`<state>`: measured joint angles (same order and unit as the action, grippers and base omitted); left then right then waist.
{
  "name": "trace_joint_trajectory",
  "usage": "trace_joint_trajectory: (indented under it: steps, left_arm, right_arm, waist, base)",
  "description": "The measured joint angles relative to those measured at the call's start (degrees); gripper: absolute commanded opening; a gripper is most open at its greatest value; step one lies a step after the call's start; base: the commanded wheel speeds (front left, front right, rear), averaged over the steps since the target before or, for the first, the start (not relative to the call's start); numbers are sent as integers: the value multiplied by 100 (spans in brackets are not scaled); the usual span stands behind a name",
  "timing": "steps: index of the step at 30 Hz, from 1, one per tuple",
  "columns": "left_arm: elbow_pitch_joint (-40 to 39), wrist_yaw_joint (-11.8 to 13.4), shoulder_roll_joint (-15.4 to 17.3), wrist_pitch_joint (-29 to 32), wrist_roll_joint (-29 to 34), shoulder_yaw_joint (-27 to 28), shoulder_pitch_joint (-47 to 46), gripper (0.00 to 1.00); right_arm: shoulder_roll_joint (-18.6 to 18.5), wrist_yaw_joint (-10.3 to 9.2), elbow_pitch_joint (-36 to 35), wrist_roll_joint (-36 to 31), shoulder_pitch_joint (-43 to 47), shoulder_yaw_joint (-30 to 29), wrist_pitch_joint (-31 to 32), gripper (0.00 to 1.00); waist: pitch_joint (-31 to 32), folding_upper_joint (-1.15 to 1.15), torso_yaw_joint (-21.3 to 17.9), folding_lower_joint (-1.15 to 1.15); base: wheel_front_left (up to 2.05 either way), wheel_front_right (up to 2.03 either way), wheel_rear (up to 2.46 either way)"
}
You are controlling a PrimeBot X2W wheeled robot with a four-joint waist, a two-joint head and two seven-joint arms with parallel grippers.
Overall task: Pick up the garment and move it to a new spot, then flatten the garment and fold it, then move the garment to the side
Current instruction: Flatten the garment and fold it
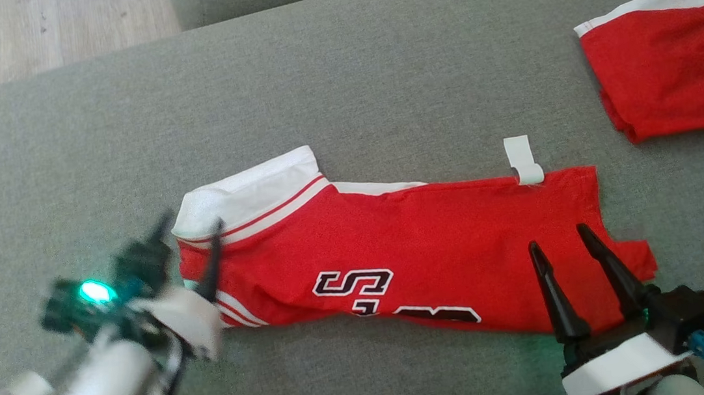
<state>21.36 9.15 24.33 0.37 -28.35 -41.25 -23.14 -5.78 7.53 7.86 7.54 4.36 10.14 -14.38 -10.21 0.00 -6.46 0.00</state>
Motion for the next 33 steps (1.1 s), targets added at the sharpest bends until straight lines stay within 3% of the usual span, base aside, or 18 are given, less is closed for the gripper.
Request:
trace_joint_trajectory:
  steps: [4,6,8,11,16,19,33]
  left_arm:
    - [-504,-16,526,468,-108,275,-431,100]
    - [-545,-165,697,804,-110,294,-842,100]
    - [-333,-610,728,1407,-120,174,-1452,100]
    - [171,-1053,743,2017,-138,-70,-1894,100]
    - [854,-1516,782,2780,-165,-435,-2302,100]
    - [958,-1626,825,2892,-237,-671,-2342,100]
    - [658,-1673,1124,3089,-1260,-1456,-2336,100]
  right_arm:
    - [2,0,-12,-8,-13,10,0,100]
    - [2,0,-27,-8,-27,20,0,100]
    - [4,0,-24,-8,-68,104,0,100]
    - [8,0,4,-7,-245,227,0,100]
    - [9,0,9,-5,-441,245,0,100]
    - [9,1,18,-5,-430,238,0,100]
    - [32,0,11,-5,-422,194,0,100]
  waist:
    - [-86,0,11,0]
    - [-151,0,6,0]
    - [-263,0,-21,0]
    - [-352,0,-131,0]
    - [-485,0,-344,1]
    - [-521,0,-449,1]
    - [-542,0,-425,0]
  base:
    - [0,0,0]
    - [0,0,0]
    - [0,0,0]
    - [0,0,0]
    - [0,0,0]
    - [0,0,0]
    - [0,0,0]
